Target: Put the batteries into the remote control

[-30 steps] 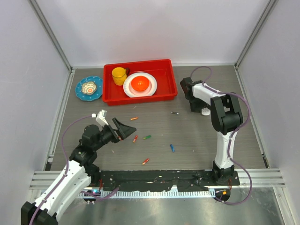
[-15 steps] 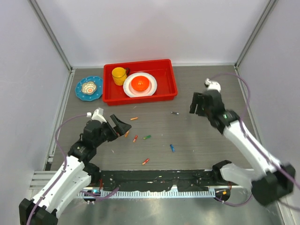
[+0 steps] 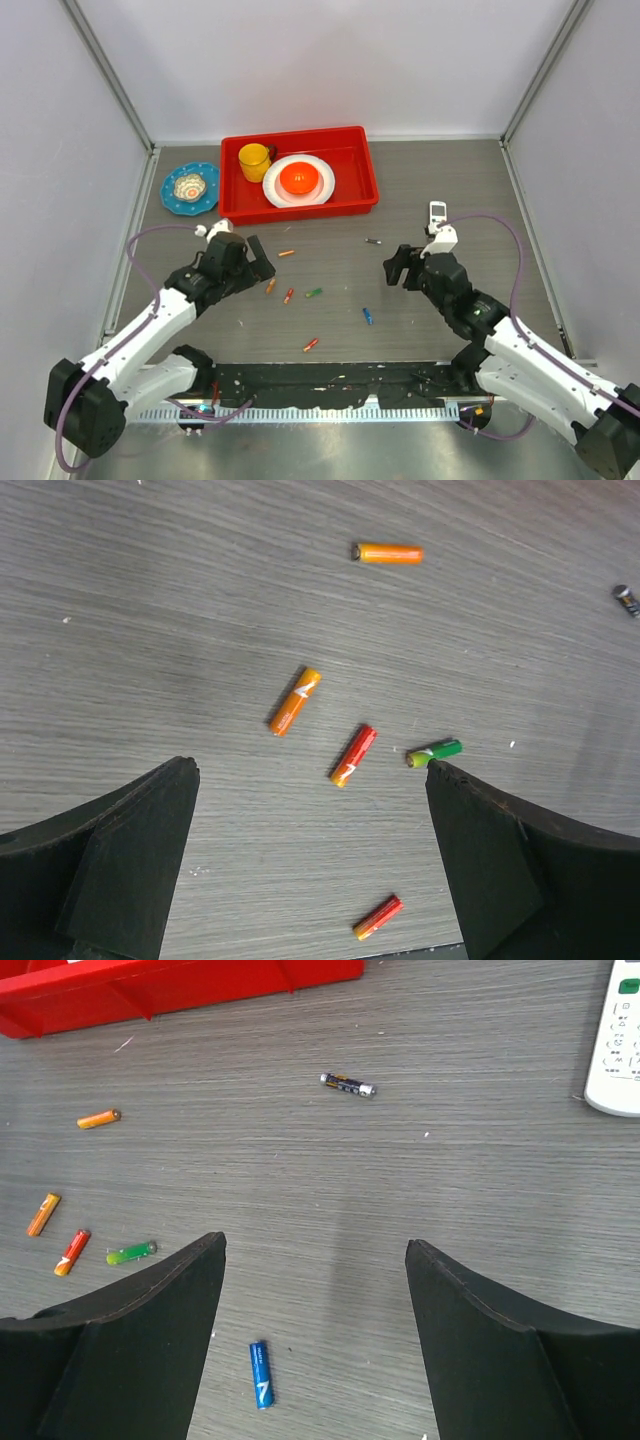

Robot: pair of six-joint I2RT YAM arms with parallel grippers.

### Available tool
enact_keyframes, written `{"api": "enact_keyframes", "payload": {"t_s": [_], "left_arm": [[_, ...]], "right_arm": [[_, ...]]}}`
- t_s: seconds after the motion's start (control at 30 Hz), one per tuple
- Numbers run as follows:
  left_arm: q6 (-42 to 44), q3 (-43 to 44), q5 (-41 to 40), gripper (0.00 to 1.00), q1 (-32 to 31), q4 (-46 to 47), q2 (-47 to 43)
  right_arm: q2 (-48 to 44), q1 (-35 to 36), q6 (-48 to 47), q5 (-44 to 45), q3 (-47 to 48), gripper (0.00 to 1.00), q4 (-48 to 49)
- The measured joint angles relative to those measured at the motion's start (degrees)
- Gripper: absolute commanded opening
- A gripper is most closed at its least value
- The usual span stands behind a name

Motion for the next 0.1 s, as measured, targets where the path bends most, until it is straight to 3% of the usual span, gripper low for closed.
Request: {"api": "enact_keyframes", "payload": {"t_s": [0.1], "left_arm": [[0.3, -0.4, 0.6, 1.0, 0.0, 0.2, 0.3]], "right_arm": [[1.0, 0.0, 0.1, -0.5, 0.0, 0.8, 0.6]]}}
